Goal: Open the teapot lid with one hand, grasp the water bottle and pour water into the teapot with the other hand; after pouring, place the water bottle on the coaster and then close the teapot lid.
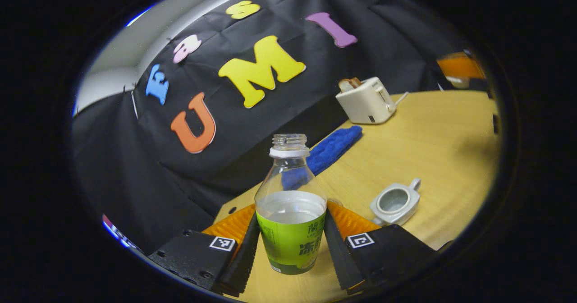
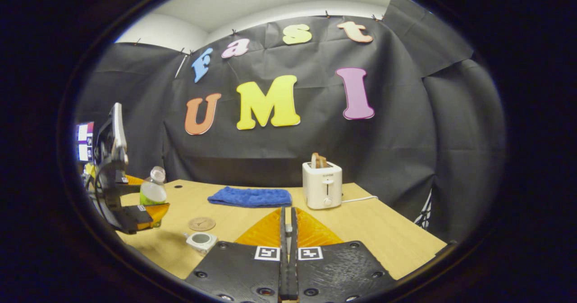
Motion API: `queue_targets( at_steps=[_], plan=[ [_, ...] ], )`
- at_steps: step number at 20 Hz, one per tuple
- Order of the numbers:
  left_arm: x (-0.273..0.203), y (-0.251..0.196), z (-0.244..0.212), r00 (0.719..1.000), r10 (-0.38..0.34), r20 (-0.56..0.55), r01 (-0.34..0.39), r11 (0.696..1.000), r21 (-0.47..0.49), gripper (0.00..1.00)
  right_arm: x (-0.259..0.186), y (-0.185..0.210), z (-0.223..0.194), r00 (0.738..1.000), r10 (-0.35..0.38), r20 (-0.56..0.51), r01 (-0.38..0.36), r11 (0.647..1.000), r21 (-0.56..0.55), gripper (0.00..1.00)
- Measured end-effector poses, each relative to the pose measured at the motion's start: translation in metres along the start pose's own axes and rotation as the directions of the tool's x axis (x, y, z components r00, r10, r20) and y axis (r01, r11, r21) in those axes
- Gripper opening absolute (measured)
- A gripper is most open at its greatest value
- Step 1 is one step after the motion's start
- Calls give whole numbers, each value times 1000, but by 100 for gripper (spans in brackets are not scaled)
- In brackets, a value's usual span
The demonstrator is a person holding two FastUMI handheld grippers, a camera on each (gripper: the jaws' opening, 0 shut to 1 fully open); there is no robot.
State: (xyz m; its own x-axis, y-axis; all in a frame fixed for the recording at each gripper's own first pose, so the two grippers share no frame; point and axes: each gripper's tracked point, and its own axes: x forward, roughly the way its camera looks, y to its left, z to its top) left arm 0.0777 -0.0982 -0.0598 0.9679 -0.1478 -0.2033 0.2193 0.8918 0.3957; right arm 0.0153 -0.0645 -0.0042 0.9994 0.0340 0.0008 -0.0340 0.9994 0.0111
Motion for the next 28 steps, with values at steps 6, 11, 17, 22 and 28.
queue_targets(
  at_steps=[6,11,17,22,28],
  plan=[
    [12,17,38,976,-33,214,81,973,-217,75,4,28,-11,998,62,-21,-62,998,8,0],
    [56,23,33,973,-54,224,132,928,-347,76,8,42,-23,995,90,-48,-92,995,-32,0],
    [113,9,12,981,-79,178,151,886,-439,76,19,27,-36,995,70,-75,-70,997,14,0],
    [133,6,5,986,-47,161,114,890,-441,77,24,27,-42,994,72,-84,-72,997,7,0],
    [132,2,-6,988,-51,147,108,903,-415,80,27,32,-51,992,73,-103,-73,997,-5,0]
  ],
)
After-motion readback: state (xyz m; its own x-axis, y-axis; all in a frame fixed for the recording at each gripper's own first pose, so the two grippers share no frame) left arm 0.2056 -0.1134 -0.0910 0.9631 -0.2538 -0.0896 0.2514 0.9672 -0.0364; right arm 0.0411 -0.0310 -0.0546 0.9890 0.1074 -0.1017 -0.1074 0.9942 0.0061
